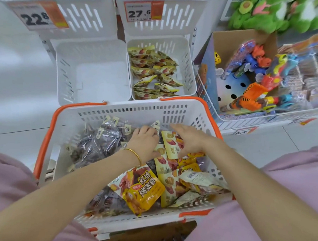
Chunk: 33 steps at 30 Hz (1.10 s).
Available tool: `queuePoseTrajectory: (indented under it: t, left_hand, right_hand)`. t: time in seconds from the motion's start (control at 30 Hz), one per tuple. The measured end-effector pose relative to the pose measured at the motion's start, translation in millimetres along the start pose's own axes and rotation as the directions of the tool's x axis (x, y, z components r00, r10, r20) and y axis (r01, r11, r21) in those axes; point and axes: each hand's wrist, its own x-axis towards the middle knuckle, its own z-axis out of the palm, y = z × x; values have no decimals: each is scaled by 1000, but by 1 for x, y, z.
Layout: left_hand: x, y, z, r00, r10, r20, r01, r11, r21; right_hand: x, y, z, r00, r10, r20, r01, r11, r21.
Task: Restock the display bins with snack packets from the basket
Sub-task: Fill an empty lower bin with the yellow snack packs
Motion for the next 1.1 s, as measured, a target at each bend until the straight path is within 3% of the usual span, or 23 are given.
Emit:
queuePoseTrajectory:
  t: [0.1, 0.27, 0.4, 0.57, 0.67, 0.83, 0.97, 1.1]
  left_hand:
    - [2, -1, -1, 998, -21, -52, 17, 997, -76]
    - [1, 0, -9, 992, -22, -121, -10, 965, -263]
    - [1, -7, -38, 986, -89, -143, -23, 769, -639]
    - [2, -32, -76, 939, -260, -227, 15, 687, -727]
    - [0, -43, -97, 943, -247, -225, -5, 664, -748]
    - [-6, -43, -112, 948, -233, -219, -33, 608, -794]
    - [-4, -49, -114, 952, -283, -119, 53, 533, -844]
    - [-2, -56, -112, 993, -120, -5, 66, 577, -814]
  right_hand:
    - [3, 5, 3, 998, 3, 63, -7, 998, 58]
    - [-2, 1, -16, 999, 41, -10, -38, 965, 259]
    - [-15, 3, -38, 972, 47, -230, 52, 912, 407]
    - [-40, 1, -68, 934, 47, -355, 238, 660, 713]
    - [-44, -9, -73, 936, 10, -351, 303, 482, 822]
    - [-31, -27, -64, 954, -42, -297, 286, 421, 861]
    - [-24, -28, -60, 945, 25, -327, 312, 243, 919]
    - [-19, -25, -57, 930, 103, -352, 341, 110, 933]
